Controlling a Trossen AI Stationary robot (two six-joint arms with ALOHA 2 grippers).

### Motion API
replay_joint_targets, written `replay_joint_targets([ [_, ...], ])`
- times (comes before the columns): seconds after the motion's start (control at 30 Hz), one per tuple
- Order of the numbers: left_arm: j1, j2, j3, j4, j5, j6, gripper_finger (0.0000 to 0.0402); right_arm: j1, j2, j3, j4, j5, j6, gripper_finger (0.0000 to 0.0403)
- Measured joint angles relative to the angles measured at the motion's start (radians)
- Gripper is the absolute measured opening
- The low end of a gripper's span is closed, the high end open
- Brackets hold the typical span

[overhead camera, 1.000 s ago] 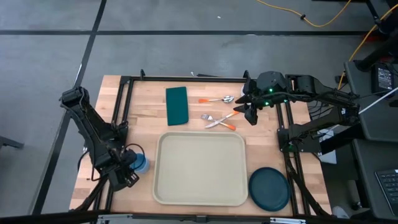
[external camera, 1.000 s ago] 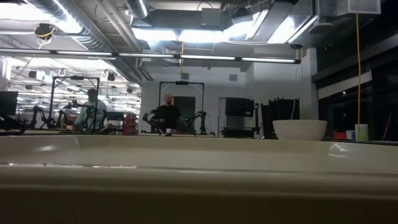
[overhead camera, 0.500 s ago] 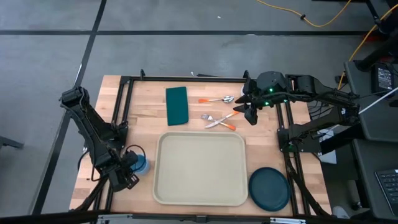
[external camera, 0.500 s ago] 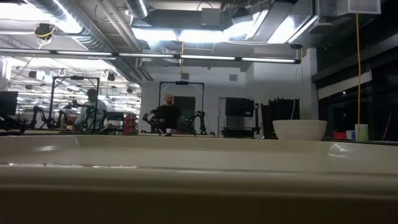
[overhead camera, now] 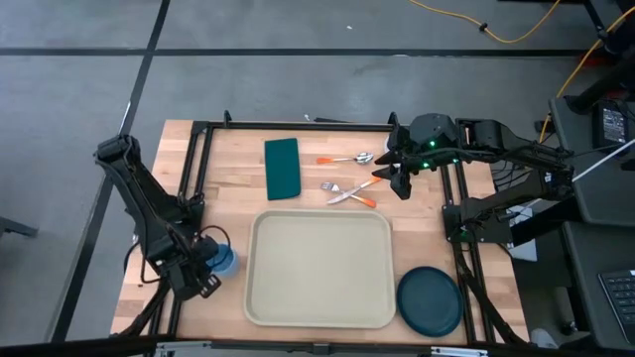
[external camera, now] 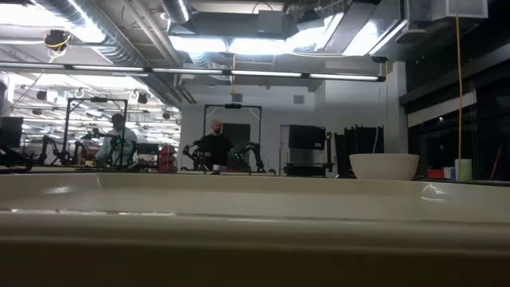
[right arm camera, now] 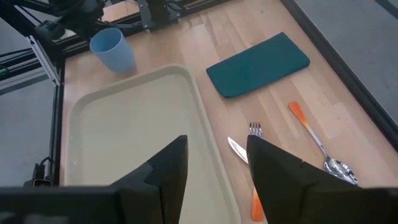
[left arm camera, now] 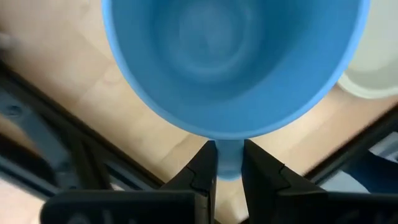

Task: Set up tray
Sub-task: Put the blue mug on the gray tray

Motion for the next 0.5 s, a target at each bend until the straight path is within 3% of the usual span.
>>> replay_joint_targets([
  [0.2, 0.014, -0.061, 0.027, -0.123, -0.080, 0.019, 0.0039, 0.000, 0.000, 0.000, 0.000, 0.000, -0.003, 0.0170],
  [0.33, 0.068, -0.103, 0.030, -0.140, -0.133, 0.139, 0.0039, 0.000, 0.000, 0.000, 0.001, 0.000, -0.002, 0.0170],
  [0.5, 0.184, -0.137, 0.029, -0.184, -0.124, 0.332, 0.0038, 0.000, 0.000, 0.000, 0.018, 0.000, 0.003, 0.0170],
])
